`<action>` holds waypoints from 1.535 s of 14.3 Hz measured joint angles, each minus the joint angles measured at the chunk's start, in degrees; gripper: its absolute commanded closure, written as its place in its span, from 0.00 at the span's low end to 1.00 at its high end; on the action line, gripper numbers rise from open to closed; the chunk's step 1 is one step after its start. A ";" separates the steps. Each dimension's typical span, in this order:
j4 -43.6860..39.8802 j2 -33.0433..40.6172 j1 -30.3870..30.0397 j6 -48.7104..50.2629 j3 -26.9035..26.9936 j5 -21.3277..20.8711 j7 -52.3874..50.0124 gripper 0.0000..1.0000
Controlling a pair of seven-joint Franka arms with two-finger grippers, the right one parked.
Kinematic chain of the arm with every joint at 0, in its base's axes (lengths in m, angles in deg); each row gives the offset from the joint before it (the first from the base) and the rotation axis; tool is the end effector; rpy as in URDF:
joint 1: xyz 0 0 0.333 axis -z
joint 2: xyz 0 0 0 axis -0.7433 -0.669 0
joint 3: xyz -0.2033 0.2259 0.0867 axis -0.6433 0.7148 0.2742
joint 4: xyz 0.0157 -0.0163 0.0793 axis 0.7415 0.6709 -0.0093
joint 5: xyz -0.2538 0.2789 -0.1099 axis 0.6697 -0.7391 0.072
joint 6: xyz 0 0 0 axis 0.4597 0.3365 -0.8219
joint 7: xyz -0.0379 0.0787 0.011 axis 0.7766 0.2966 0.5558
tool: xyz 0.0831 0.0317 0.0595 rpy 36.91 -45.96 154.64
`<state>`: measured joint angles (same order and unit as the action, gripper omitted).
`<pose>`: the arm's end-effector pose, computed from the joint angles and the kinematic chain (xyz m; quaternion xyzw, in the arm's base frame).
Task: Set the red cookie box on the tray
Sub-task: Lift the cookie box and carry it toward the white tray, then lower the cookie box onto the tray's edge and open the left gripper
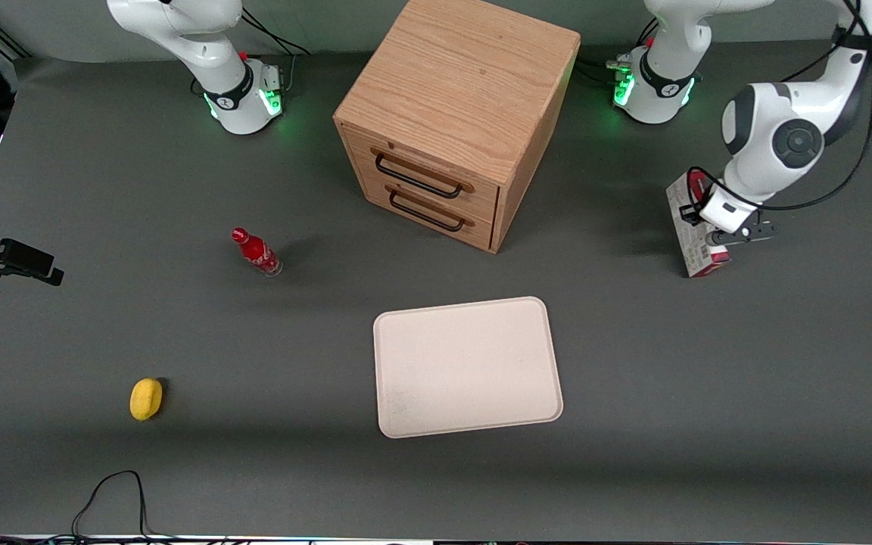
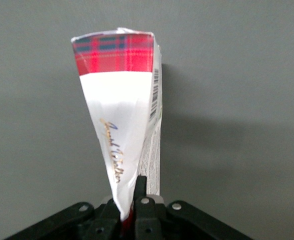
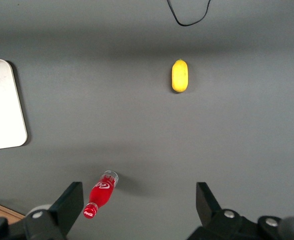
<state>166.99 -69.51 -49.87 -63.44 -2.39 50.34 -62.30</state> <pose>0.4274 0.0016 0.2815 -0.9944 -0.0669 0.0742 0.0355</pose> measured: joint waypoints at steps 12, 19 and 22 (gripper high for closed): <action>-57.16 -18.15 12.05 43.48 -1.81 8.30 -2.71 1.00; -82.67 -39.39 23.76 43.49 -2.05 9.45 -18.26 1.00; -87.91 -47.56 27.29 40.70 -1.82 9.58 -25.46 1.00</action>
<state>79.08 -117.07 -22.57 -22.74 -4.20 59.92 -87.75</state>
